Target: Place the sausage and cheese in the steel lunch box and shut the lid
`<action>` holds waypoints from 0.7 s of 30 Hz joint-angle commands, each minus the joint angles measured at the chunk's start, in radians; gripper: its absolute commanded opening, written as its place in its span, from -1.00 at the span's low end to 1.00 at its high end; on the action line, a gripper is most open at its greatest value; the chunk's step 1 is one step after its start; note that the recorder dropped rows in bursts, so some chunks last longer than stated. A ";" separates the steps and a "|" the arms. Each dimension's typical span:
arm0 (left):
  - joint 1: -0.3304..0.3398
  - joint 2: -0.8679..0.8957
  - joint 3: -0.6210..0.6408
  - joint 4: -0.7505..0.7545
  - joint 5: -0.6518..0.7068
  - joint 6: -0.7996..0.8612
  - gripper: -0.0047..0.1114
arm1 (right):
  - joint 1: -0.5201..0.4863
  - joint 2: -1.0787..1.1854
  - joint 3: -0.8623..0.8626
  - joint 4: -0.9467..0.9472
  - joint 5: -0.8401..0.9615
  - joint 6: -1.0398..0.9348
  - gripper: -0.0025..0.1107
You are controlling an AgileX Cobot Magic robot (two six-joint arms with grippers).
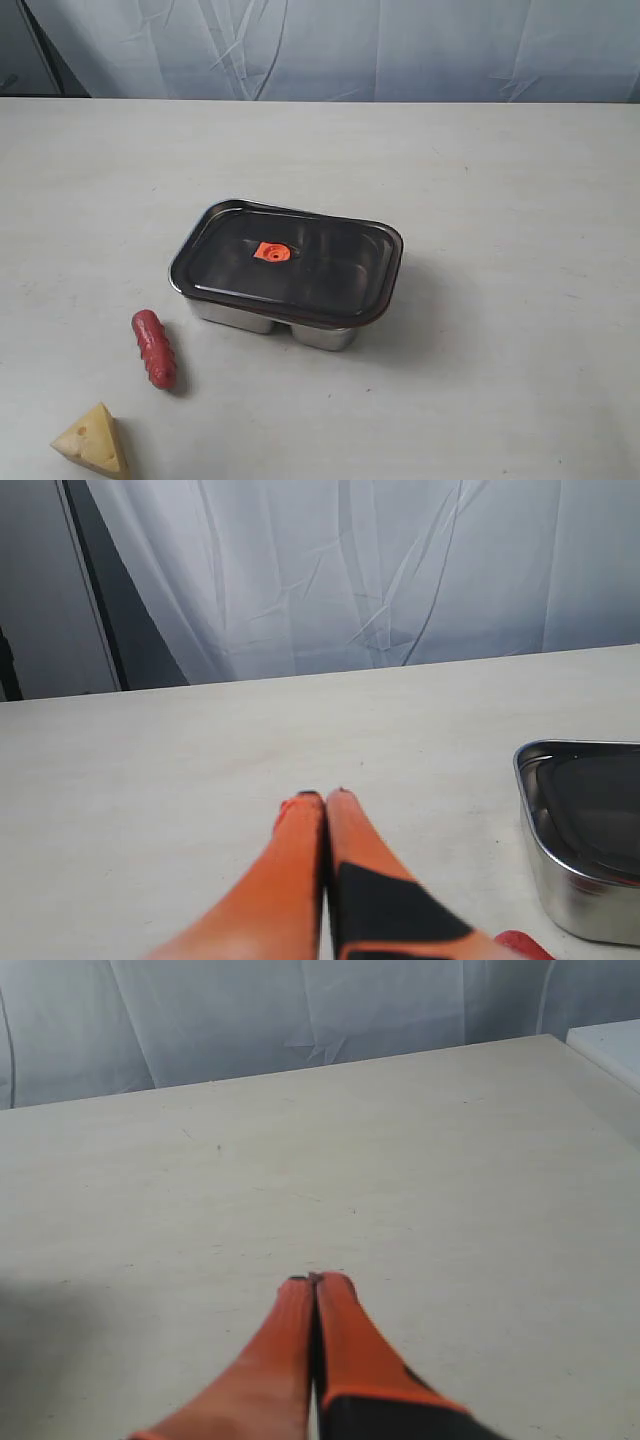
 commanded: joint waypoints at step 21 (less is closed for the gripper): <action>-0.003 -0.006 0.005 0.000 -0.005 -0.002 -0.92 | -0.005 -0.006 0.005 0.342 -0.320 0.001 -0.97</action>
